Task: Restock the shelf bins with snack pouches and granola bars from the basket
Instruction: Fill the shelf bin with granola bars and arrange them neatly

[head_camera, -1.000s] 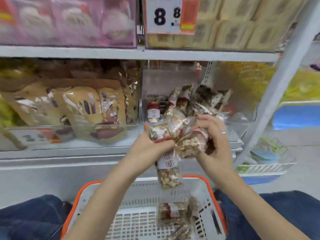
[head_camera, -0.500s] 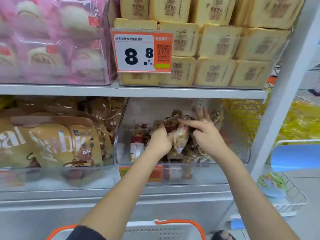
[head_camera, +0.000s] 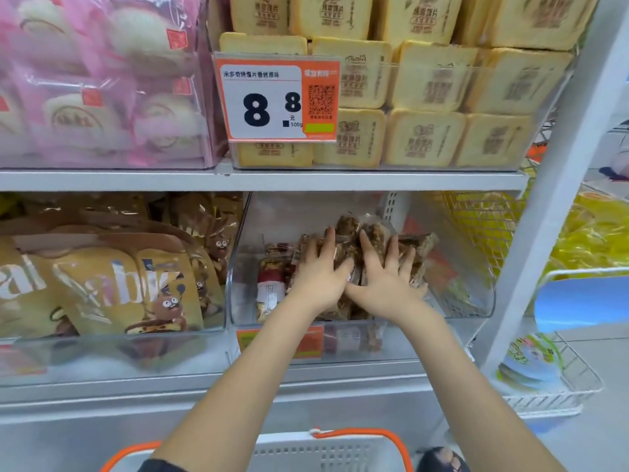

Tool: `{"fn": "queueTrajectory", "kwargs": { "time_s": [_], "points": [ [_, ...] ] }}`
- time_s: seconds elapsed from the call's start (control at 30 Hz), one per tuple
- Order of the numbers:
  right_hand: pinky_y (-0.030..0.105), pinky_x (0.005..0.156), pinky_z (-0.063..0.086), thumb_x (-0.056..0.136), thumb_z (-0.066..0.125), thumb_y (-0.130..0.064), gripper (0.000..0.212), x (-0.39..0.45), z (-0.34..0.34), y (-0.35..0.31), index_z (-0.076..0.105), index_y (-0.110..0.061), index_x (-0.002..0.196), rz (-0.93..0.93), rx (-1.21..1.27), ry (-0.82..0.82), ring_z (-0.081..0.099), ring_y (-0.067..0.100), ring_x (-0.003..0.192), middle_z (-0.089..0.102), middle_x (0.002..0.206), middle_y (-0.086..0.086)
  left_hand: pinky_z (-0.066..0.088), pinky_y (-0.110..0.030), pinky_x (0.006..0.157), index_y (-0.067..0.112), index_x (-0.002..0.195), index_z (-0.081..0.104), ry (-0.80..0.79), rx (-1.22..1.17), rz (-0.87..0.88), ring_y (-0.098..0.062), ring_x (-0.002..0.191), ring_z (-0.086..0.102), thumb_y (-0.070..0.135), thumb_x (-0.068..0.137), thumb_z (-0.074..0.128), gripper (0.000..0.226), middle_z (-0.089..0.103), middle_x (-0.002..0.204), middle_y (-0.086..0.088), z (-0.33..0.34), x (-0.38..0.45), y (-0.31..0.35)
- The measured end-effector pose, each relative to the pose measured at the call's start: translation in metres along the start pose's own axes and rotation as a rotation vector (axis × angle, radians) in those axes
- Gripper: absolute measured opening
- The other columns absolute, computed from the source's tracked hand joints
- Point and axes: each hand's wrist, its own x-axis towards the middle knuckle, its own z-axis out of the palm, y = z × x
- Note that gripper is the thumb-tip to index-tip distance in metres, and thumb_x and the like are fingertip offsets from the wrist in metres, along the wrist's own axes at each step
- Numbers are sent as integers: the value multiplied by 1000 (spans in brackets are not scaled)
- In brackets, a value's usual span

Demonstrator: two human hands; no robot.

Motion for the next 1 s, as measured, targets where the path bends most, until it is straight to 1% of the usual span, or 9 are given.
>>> {"fn": "queueTrajectory", "kwargs": {
  "time_s": [0.13,0.27,0.37,0.47,0.57,0.67,0.8,0.9,1.0],
  "points": [
    [67,108,4,83,48,-63,80,2,-5,2,-2,-54,145,-17,52,17,-19,36,144,-18,159,2,3,-45,116,32,149,-9,-49,117,-25,-30,145,-10,46,97,37,71,-8,158,-10,3,-1,0],
    [61,113,15,86,50,-48,57,-24,7,-4,36,-38,140,-148,76,469,17,31,145,27,155,1,10,-45,117,24,151,10,56,126,35,-33,145,-2,38,98,39,62,5,158,-15,-15,-19,7],
    [50,96,41,83,47,-31,34,-60,16,-13,61,-19,112,-322,323,770,53,23,117,61,121,-1,25,-32,113,17,138,44,266,-119,212,-19,140,26,18,94,48,44,34,148,-8,-27,-64,5],
    [35,75,44,84,48,-21,19,-109,41,-11,60,-14,97,-432,384,805,55,18,87,59,92,-5,39,-17,96,19,107,62,432,-373,309,-1,116,48,5,87,47,28,54,120,8,-21,-134,-9],
    [29,65,39,88,50,-25,14,-153,87,6,54,-23,100,-211,395,527,51,12,77,54,83,-12,43,-11,81,27,91,57,347,-403,178,0,96,54,3,83,48,27,56,103,8,13,-186,-59],
    [36,68,48,89,55,-20,30,-168,155,41,46,-21,118,165,380,-14,60,24,81,55,86,-5,45,-14,72,35,88,51,111,-327,-112,-7,89,56,-1,88,51,35,55,101,4,65,-223,-136],
    [42,74,52,88,62,-12,68,-184,245,95,25,-16,145,388,274,-579,59,27,93,54,118,9,40,-20,81,21,118,49,-401,-137,-452,-18,110,50,10,91,58,30,47,128,-3,128,-288,-215],
    [33,84,49,84,71,-10,94,-202,289,126,7,-19,153,518,326,-784,50,31,123,33,149,10,40,-22,88,19,139,35,-663,-60,-530,-18,126,41,19,92,59,53,33,144,-2,161,-322,-244],
    [30,89,51,85,66,-6,82,-226,320,149,19,-21,150,416,77,-925,49,29,124,30,152,12,43,-30,94,24,143,29,-664,46,-494,-20,129,37,18,88,62,64,29,147,-2,175,-312,-254]
  ]
}}
